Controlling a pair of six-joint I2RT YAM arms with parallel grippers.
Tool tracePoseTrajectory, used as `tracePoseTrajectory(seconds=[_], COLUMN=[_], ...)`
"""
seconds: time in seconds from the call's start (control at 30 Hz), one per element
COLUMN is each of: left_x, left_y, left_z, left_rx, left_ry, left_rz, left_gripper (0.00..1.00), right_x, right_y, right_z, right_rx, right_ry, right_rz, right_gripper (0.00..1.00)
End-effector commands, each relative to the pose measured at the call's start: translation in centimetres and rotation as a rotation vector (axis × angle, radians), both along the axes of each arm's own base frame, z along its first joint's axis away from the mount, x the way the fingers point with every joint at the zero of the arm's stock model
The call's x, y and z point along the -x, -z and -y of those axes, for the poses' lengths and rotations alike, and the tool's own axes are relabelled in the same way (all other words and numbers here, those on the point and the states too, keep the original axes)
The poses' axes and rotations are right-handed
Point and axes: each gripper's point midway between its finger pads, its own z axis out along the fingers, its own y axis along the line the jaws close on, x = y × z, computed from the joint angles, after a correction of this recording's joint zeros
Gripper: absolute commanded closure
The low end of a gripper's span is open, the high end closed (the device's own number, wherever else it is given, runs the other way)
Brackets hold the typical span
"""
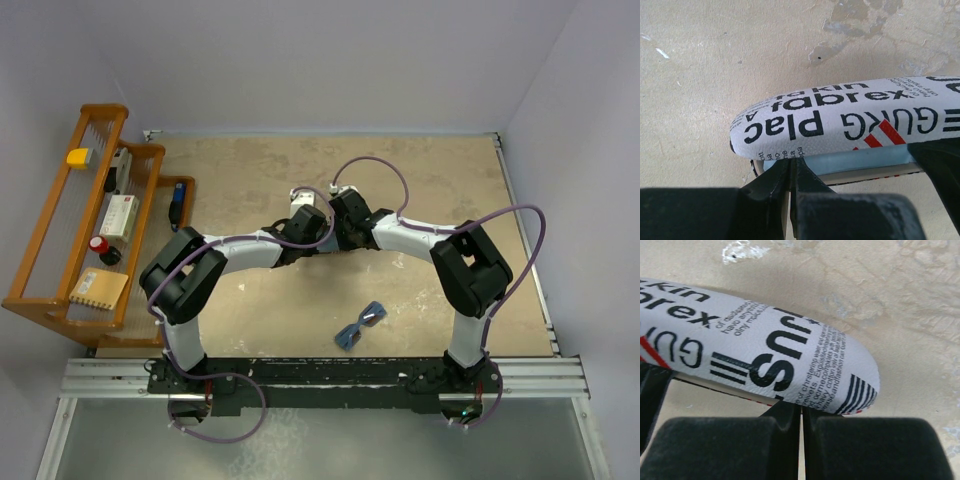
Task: Organize the sunglasses
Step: Place the glasses cleaning cloth in the sunglasses case.
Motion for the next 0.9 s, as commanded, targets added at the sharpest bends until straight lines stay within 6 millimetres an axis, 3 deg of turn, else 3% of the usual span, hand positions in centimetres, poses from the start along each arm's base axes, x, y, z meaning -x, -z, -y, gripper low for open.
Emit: tracePoseTrajectory(seconds=[0.0, 0.33, 0.47, 0.87], left_x=[0.1, 0.1, 0.1, -0.1], left_y=[-0.4, -0.5, -0.4, -0.6], left_z=[0.3, 0.3, 0.4, 0.5], left_rx=[0.003, 0.003, 0.005, 0.007], left_ry=[0.013, 0.013, 0.016, 0.014], left_rz=[0.004, 0.007, 0.005, 0.007], left_gripper=[1.0, 1.0, 1.0, 1.0], right_x=[-0.3, -0.4, -0.6, -0.7], right_y=[-0.5, -0.5, -1.2, -5.4], right_z=[1.5, 3.4, 3.2, -2.0], right_rx=[0.078, 0.157, 0.142, -0.105], right_ry=[0.042, 0.096, 0.098, -0.057], right_rz=[0.027, 0.041, 0.061, 0.136], right_gripper=[1.0, 1.0, 1.0, 1.0])
